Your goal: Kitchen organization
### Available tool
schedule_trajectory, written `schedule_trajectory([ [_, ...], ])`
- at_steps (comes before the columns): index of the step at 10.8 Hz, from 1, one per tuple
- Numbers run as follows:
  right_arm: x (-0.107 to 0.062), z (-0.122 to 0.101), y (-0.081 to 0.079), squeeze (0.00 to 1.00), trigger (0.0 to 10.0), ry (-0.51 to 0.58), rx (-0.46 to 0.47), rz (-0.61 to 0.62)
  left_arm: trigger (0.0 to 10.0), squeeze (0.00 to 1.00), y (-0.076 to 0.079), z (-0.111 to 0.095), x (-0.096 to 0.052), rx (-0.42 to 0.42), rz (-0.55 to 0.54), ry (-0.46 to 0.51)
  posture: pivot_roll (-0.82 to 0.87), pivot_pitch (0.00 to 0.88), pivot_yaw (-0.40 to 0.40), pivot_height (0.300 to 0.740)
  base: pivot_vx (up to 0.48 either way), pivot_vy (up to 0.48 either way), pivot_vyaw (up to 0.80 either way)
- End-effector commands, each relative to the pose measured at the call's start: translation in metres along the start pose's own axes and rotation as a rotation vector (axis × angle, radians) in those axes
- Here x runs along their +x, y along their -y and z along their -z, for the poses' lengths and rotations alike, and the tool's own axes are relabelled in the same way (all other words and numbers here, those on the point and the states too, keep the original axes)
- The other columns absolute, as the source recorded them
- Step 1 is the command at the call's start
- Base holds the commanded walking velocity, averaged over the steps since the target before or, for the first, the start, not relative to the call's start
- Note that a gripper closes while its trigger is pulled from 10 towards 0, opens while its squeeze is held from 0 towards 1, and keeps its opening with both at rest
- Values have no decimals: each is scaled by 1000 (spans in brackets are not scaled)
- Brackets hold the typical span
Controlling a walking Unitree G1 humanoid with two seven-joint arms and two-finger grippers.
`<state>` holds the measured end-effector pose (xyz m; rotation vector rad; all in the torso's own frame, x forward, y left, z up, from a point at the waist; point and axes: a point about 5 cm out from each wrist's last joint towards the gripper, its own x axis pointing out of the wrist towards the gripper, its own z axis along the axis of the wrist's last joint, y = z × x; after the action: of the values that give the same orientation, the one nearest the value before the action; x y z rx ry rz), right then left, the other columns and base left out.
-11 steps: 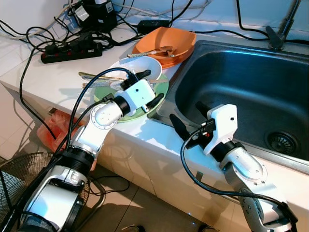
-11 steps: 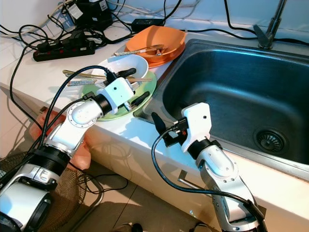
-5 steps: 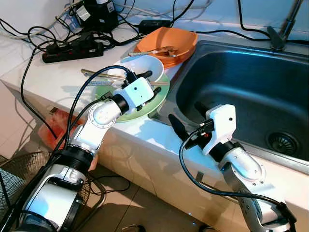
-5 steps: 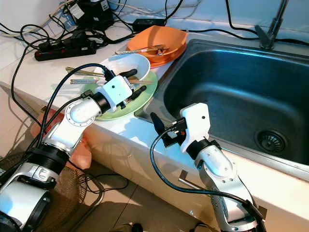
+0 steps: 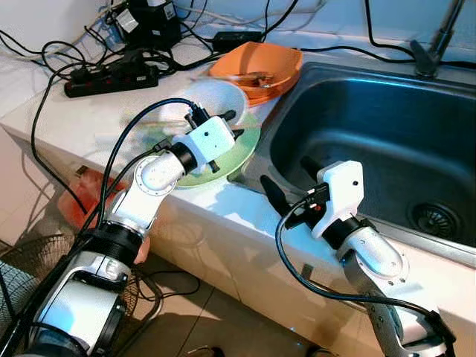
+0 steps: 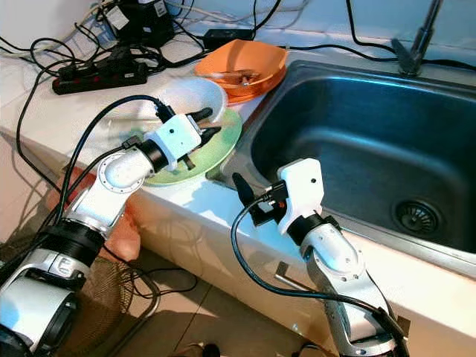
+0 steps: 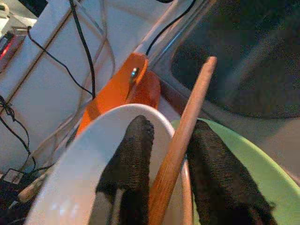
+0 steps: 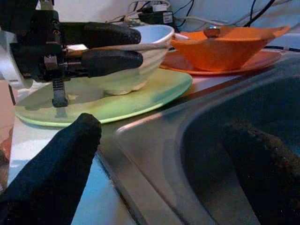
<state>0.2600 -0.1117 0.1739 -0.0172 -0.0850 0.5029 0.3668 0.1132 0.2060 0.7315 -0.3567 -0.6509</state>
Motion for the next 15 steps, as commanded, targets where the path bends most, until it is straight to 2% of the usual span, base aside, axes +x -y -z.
schedule_trajectory([
  [1,2,-2,-2,0,10000,14,-10,1,0,0,-3,8,-5,6,-1,-37,11,124,148,740,0,0,0],
  [3,2,-1,-2,0,10000,15,-9,4,0,0,-7,7,-5,16,-19,-29,10,123,147,740,0,0,0],
  [15,2,1,-1,0,10000,6,-10,7,0,0,-4,7,-6,-2,-11,-22,7,126,142,740,0,0,0],
])
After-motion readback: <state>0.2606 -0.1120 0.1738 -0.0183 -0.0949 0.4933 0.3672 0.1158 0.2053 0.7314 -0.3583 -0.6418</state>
